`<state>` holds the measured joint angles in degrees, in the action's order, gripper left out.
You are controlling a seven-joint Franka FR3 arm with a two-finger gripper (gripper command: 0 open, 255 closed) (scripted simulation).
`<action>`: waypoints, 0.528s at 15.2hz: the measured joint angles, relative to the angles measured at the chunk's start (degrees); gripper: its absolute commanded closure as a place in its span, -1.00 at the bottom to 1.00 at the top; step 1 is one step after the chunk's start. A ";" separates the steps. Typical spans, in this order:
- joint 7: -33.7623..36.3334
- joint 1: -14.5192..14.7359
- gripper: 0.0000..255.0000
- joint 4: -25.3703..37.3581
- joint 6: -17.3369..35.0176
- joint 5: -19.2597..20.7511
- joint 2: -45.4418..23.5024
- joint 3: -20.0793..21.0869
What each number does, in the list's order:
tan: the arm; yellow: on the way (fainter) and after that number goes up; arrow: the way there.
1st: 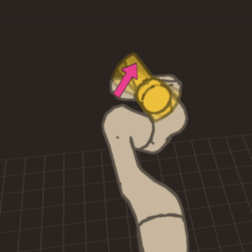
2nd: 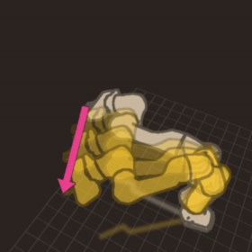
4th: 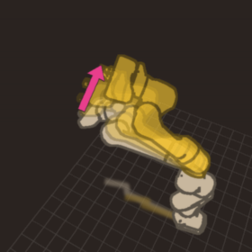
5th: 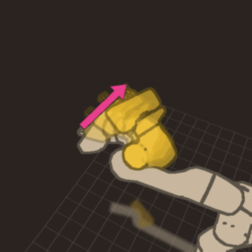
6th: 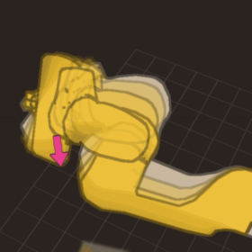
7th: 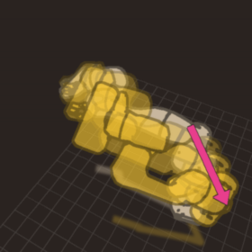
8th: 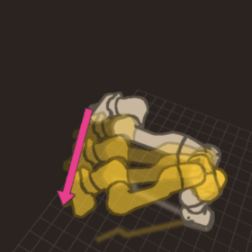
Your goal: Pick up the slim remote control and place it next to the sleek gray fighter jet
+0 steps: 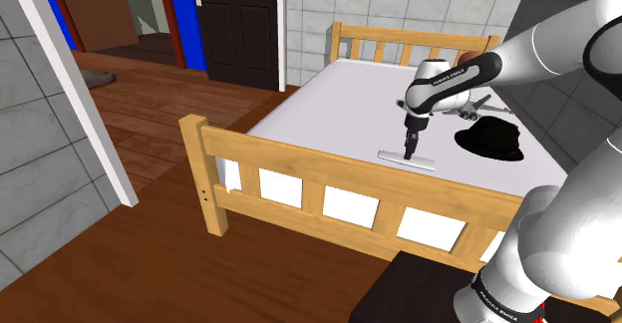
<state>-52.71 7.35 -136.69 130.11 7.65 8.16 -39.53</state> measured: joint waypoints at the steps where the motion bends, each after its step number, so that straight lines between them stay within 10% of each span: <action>1: -0.84 0.14 -1.00 -0.01 0.94 -0.74 -1.03 -0.32; 8: -3.28 0.48 -1.00 -1.58 5.59 -3.53 -4.69 -1.13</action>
<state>-55.99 7.83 -138.27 135.69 4.13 3.48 -40.66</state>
